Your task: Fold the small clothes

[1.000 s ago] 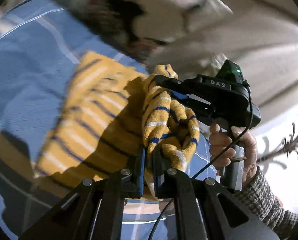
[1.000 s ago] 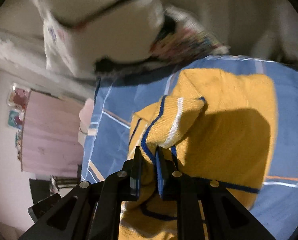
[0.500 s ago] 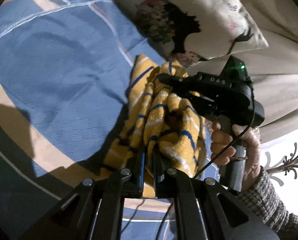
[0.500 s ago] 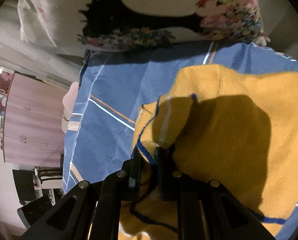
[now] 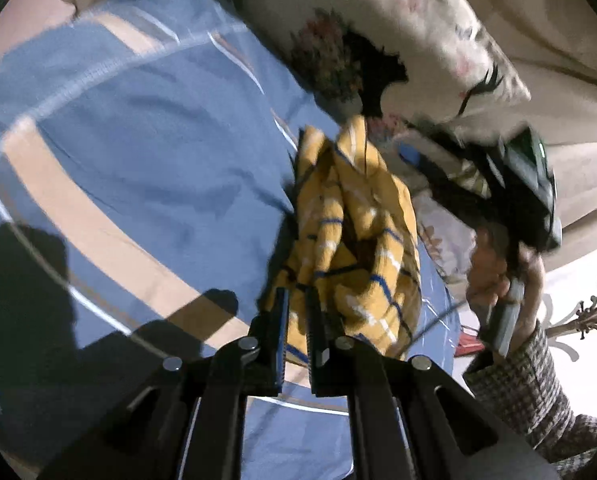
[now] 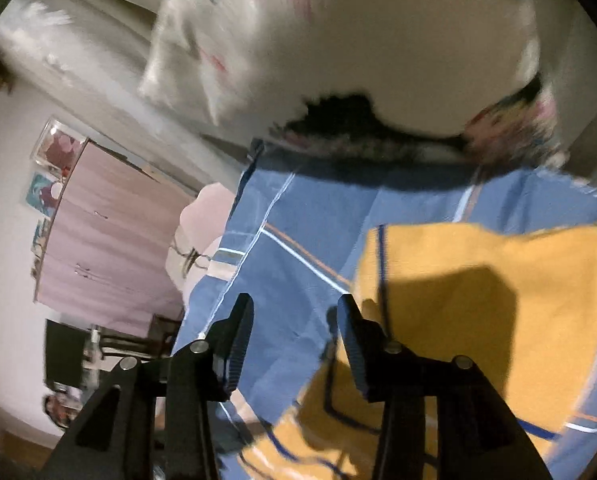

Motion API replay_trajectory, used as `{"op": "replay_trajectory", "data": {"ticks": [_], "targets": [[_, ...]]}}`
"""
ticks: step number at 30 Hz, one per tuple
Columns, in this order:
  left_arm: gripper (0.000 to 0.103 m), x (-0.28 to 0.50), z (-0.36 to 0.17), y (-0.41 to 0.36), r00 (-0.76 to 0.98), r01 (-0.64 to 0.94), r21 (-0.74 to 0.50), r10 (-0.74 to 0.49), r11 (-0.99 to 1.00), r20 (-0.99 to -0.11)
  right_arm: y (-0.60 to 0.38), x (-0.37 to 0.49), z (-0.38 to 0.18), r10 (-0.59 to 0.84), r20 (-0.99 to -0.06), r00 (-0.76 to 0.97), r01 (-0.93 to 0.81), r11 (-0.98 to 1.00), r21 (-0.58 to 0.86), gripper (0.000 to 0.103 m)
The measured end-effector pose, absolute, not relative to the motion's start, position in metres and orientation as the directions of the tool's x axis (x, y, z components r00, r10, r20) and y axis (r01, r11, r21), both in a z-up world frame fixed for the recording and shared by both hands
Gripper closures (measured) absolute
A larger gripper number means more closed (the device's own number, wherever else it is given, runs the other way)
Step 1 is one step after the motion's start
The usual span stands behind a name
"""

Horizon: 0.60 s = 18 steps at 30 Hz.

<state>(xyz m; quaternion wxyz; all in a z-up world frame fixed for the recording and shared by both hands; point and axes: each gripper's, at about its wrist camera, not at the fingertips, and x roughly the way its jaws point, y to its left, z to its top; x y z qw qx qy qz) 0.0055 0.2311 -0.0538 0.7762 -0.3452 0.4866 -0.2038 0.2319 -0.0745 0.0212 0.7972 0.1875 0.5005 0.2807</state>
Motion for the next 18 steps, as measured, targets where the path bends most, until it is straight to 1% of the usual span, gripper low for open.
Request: {"op": "replay_trajectory", "data": {"ticks": [4,6,7,9,10,12,13,14,15,17,18], "targets": [[0.096,0.014,-0.033,0.232,0.460,0.019,-0.709,-0.636,0.705,-0.620,-0.111,0.197,0.029,0.631,-0.658,0.410,-0.221,0.769,0.600,0.051],[0.094,0.025,-0.028,0.219,0.441,0.055,-0.703,-0.649,0.709,-0.620,-0.128,0.180,0.027,0.587,-0.676,0.446,-0.176,0.798,0.577,0.051],[0.093,0.032,-0.028,0.209,0.424,0.070,-0.702,-0.658,0.709,-0.623,-0.138,0.173,0.025,0.577,-0.671,0.466,-0.143,0.798,0.586,0.051],[0.088,0.049,-0.028,0.187,0.369,0.101,-0.711,-0.690,0.696,-0.623,-0.159,0.161,0.016,0.572,-0.654,0.495,-0.052,0.771,0.635,0.051],[0.087,0.056,-0.028,0.177,0.347,0.111,-0.712,-0.698,0.693,-0.626,-0.167,0.157,0.009,0.593,-0.645,0.482,-0.012,0.741,0.671,0.051],[0.082,0.070,-0.026,0.157,0.311,0.145,-0.699,-0.703,0.700,-0.639,-0.174,0.149,0.000,0.595,-0.664,0.453,0.022,0.737,0.675,0.051],[0.079,0.074,-0.024,0.149,0.305,0.164,-0.689,-0.700,0.706,-0.645,-0.177,0.143,-0.002,0.572,-0.687,0.448,0.032,0.757,0.652,0.051],[0.078,0.080,-0.024,0.140,0.297,0.178,-0.669,-0.688,0.721,-0.662,-0.181,0.138,-0.004,0.556,-0.702,0.445,0.041,0.771,0.636,0.051],[0.081,0.084,-0.027,0.134,0.283,0.185,-0.645,-0.669,0.741,-0.687,-0.185,0.132,-0.007,0.546,-0.710,0.444,0.051,0.776,0.629,0.051],[0.095,0.091,-0.032,0.127,0.273,0.189,-0.562,-0.593,0.805,-0.757,-0.196,0.119,-0.012,0.519,-0.729,0.446,0.080,0.788,0.610,0.051],[0.095,0.094,-0.034,0.128,0.282,0.181,-0.543,-0.572,0.820,-0.770,-0.203,0.112,-0.013,0.501,-0.741,0.447,0.097,0.797,0.596,0.051]]}}
